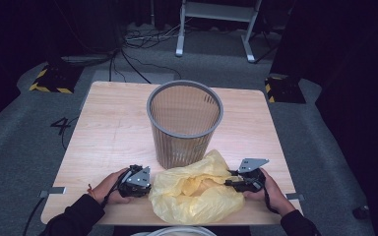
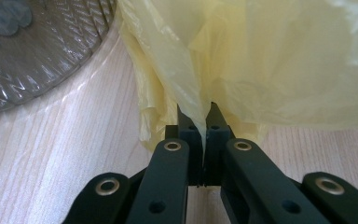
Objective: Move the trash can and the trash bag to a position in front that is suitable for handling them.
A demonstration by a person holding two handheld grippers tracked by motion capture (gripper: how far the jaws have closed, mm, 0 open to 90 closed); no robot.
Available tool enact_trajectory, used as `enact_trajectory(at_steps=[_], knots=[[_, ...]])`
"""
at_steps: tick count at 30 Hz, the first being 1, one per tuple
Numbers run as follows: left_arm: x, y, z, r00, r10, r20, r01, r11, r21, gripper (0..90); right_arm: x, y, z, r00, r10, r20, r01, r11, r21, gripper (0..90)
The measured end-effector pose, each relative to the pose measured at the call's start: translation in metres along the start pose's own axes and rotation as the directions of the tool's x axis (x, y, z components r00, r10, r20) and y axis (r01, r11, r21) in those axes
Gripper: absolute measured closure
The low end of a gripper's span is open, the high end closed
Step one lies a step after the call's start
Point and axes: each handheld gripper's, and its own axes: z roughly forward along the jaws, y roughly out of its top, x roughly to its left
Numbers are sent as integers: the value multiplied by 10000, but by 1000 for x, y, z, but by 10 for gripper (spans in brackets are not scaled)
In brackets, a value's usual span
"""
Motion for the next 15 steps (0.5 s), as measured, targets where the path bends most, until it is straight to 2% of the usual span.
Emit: enact_trajectory(at_steps=[3, 8, 13, 15], knots=[[2, -1, -1, 9999, 20, 157, -19, 10000, -76, 896, 0, 1, 1, 9999, -136, -97, 136, 9999, -7, 739], [2, -1, -1, 9999, 48, 117, -47, 10000, -30, 896, 0, 3, 2, 9993, -298, -224, 299, 9995, 36, 806], [2, 0, -5, 9999, 127, 5, -127, 9998, -136, 896, 6, 7, 0, 9964, -839, 110, 838, 9964, 92, 842], [1, 1, -7, 9999, 124, -65, -125, 9998, -174, 896, 6, 9, -3, 9967, -779, 220, 781, 9969, -90, 843]])
